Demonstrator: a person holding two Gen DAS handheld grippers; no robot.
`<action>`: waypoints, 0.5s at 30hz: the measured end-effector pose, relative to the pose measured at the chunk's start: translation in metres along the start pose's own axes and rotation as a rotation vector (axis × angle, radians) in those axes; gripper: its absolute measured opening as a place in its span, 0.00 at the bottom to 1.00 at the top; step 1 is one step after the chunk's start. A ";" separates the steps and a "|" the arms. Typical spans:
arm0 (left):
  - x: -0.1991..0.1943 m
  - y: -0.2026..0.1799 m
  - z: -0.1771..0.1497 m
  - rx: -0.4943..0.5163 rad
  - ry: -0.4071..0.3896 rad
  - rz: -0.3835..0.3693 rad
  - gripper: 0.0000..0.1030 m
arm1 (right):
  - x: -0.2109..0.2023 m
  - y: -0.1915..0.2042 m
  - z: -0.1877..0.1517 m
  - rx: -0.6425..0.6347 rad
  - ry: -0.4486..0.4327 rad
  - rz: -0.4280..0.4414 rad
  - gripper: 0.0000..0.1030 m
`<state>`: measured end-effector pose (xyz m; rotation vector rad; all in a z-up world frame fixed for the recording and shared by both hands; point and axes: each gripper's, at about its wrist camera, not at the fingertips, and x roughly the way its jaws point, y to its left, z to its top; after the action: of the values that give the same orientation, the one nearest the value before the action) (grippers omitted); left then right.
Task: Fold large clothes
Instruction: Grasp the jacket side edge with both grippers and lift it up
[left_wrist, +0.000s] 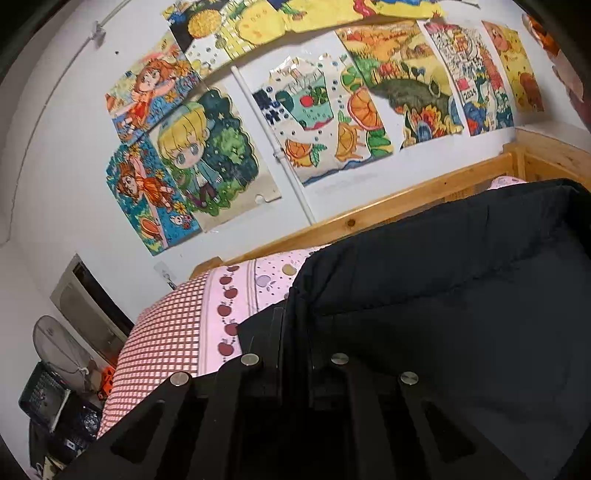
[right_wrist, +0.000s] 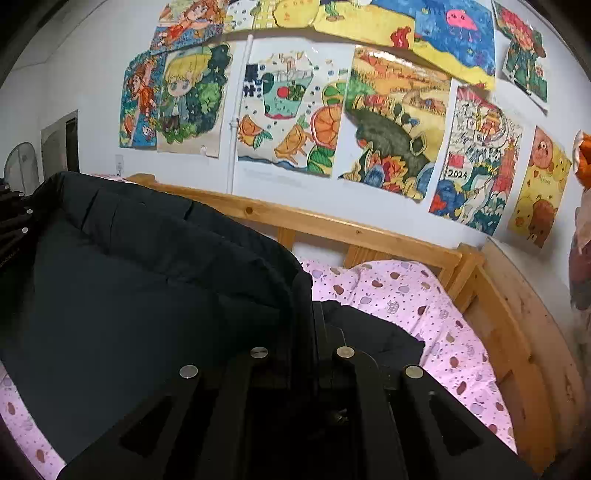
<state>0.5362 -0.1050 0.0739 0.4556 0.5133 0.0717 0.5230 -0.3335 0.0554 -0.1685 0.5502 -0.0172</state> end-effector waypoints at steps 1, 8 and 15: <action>0.005 -0.002 0.000 0.003 0.004 0.000 0.08 | 0.005 0.000 0.000 0.001 0.005 -0.002 0.06; 0.037 -0.011 -0.005 -0.011 0.051 -0.030 0.08 | 0.030 0.001 -0.006 0.005 0.045 0.004 0.06; 0.048 -0.007 -0.006 -0.052 0.072 -0.098 0.10 | 0.047 -0.002 -0.010 0.033 0.077 0.044 0.07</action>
<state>0.5751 -0.1004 0.0439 0.3778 0.6025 0.0072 0.5579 -0.3401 0.0230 -0.1243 0.6295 0.0097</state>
